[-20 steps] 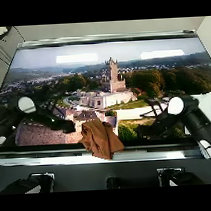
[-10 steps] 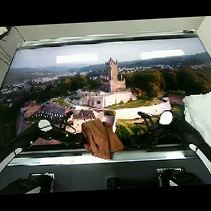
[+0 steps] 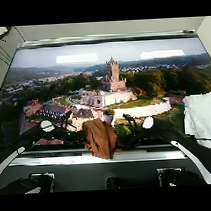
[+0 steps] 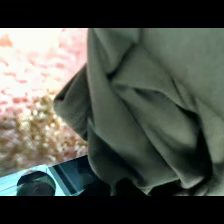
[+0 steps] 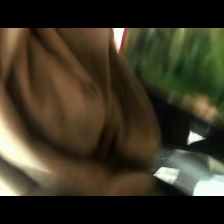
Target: Fold the shirts.
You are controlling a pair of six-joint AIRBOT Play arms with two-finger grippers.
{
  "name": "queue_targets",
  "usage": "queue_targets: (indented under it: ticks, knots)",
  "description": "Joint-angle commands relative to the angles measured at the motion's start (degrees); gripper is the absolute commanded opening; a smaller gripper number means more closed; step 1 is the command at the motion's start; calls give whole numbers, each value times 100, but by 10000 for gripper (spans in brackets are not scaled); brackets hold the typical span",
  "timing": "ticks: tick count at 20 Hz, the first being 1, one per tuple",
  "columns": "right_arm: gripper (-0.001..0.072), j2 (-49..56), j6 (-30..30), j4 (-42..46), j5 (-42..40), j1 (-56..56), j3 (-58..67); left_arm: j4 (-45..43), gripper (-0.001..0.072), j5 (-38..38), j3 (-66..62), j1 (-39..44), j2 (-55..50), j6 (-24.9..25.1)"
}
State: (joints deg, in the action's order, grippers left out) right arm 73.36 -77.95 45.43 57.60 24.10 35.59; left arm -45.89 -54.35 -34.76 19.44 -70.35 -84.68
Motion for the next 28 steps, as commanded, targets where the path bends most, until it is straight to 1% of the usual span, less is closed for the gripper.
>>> queue_targets:
  ticks: [1, 2, 4, 5, 6, 7, 9, 11, 12, 13, 15, 17, 20, 24, 25, 28]
  knots:
    - [135, 90, 85, -155, -863, 122, -2, 28, 22, 39, 2, 2, 61, -17]
    - [45, 90, 85, -168, -820, 120, 35, 26, 21, 42, -7, 2, 118, -20]
    - [44, -9, 304, -55, -452, 120, 245, -140, 20, 42, -190, -4, 365, -20]
    - [41, -184, 293, 212, -284, 120, 422, -404, 19, 35, -420, -35, 586, -22]
    - [42, -431, 190, 605, -170, 105, 643, -743, 19, -20, -728, -98, 846, -26]
    - [42, -758, -46, 1150, -66, 33, 957, -1139, 19, -125, -1156, -223, 1152, -116]
    - [43, -1541, -767, 2463, -72, -306, 1770, -1985, 19, -321, -2229, -599, 1794, -501]
    - [42, -2334, -1449, 3788, -321, -813, 2774, -2479, 19, -319, -3517, -1097, 2378, -649]
    - [42, -2719, -1526, 4177, -479, -1082, 3311, -2579, 19, -306, -4194, -1368, 2588, -647]
    - [42, -3051, -1515, 4382, -654, -1307, 3775, -2693, 19, -282, -4922, -1665, 2761, -645]
    - [42, -3639, -1460, 4575, -876, -1659, 4557, -2959, 19, -262, -6076, -2208, 2968, -645]
    - [43, -4050, -1497, 4527, -723, -1836, 5001, -2935, 20, -260, -6677, -2618, 3117, -750]
    - [43, -4424, -1596, 4371, -271, -1836, 5104, -2500, 20, -247, -6784, -2697, 3316, -752]
    - [43, -4546, -1591, 4422, 297, -1836, 5104, -2465, 20, -304, -6784, -2699, 3344, -721]
    - [43, -4548, -1591, 4419, 433, -1836, 5104, -2470, 20, -446, -6782, -2699, 3342, -658]
    - [43, -4553, -1587, 4419, 1222, -1836, 5104, -2691, 20, -1469, -6782, -2699, 3338, -409]
